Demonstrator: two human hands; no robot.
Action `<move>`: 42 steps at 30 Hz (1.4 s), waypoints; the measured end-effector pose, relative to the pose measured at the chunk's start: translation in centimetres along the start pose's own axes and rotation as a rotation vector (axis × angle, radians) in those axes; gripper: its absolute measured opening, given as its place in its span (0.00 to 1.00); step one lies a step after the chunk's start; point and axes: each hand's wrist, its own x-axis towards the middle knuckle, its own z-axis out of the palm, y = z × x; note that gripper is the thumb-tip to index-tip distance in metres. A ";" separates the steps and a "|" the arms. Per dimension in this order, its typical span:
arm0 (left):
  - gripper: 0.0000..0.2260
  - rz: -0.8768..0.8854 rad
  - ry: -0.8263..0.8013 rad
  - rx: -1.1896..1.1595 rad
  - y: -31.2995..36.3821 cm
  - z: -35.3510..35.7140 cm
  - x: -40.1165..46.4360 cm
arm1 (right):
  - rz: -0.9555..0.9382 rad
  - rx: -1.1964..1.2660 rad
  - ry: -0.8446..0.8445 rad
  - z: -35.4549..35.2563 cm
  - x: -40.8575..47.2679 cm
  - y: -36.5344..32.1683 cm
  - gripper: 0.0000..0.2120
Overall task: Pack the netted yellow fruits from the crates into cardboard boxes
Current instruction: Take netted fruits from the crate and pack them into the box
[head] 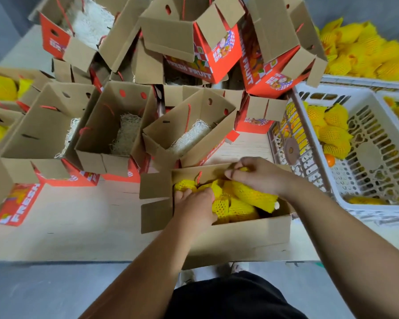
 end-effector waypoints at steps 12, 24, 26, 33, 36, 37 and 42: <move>0.05 -0.177 0.597 -0.353 -5.7 -2.8 -4.0 | -0.058 -0.232 0.058 13.1 0.4 -3.0 0.30; 0.13 -0.131 0.331 -0.208 -2.9 -2.5 -2.1 | -0.243 0.498 -0.012 9.4 0.3 1.3 0.14; 0.08 -0.060 0.411 -0.249 -2.2 -3.1 -2.0 | -0.228 0.602 0.045 8.8 0.0 1.3 0.11; 0.07 -0.139 0.249 -0.909 0.0 -2.3 -1.0 | -0.137 0.689 0.143 9.0 0.2 0.1 0.14; 0.10 -0.224 0.174 -1.135 -0.6 -1.8 -0.8 | -0.123 0.704 0.222 9.3 0.3 -0.8 0.19; 0.10 -0.233 0.192 -1.178 -0.9 -1.8 -0.7 | -0.122 0.722 0.231 9.5 0.3 -1.2 0.20; 0.07 -0.229 0.372 -1.376 -1.7 -1.7 -0.1 | -0.026 0.843 0.278 10.6 0.3 -3.3 0.15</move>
